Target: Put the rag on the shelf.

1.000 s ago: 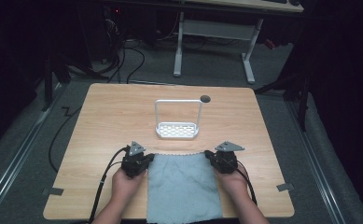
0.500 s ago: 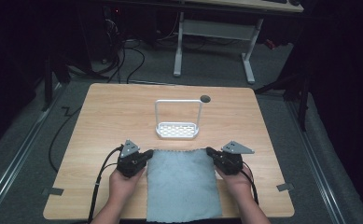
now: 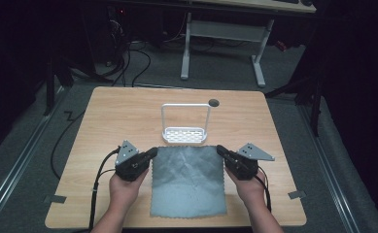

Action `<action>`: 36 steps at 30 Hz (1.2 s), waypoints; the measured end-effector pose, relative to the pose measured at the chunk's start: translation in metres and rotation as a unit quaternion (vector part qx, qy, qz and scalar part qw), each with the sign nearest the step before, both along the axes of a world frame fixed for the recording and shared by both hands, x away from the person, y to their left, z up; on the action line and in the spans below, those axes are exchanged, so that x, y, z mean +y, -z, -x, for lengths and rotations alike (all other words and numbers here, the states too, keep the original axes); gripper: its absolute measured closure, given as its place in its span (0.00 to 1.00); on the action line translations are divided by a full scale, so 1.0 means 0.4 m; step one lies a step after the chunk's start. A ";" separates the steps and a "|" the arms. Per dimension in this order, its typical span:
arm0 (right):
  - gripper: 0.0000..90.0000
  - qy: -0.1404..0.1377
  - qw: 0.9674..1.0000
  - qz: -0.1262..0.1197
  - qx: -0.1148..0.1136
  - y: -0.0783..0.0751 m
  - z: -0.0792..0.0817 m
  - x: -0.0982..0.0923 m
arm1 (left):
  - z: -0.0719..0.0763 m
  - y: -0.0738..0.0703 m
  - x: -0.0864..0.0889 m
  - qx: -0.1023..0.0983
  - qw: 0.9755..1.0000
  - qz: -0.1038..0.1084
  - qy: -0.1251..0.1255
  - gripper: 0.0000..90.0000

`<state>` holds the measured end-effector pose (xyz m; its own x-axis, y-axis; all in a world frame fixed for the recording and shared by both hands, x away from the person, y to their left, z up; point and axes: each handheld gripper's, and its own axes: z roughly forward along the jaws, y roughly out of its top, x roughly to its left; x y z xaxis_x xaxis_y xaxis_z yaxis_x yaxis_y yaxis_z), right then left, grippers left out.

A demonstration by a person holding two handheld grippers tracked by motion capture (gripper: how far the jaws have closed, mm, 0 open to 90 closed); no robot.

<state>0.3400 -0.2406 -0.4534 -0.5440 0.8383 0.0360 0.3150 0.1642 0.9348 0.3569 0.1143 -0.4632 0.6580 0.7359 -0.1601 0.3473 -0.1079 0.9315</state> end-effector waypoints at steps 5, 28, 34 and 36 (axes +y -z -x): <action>0.99 -0.003 1.000 -0.012 -0.014 -0.038 -0.023 0.007 | -0.021 -0.035 0.002 -0.015 1.000 0.018 -0.002 1.00; 0.99 0.015 0.994 -0.044 -0.099 -0.194 -0.072 0.013 | -0.080 -0.214 0.002 -0.108 0.993 0.037 -0.019 1.00; 0.99 0.015 0.992 -0.045 -0.116 -0.231 -0.074 0.010 | -0.087 -0.246 0.001 -0.125 0.991 0.039 -0.019 1.00; 0.99 0.017 0.991 -0.048 -0.122 -0.249 -0.075 0.007 | -0.091 -0.266 0.003 -0.135 0.990 0.041 -0.021 1.00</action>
<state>0.3700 -0.2377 -0.3537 -0.5172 0.8557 -0.0131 0.0805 0.0639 0.9947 0.3932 0.1156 -0.3569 0.6532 0.7560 -0.0422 0.0870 -0.0195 0.9960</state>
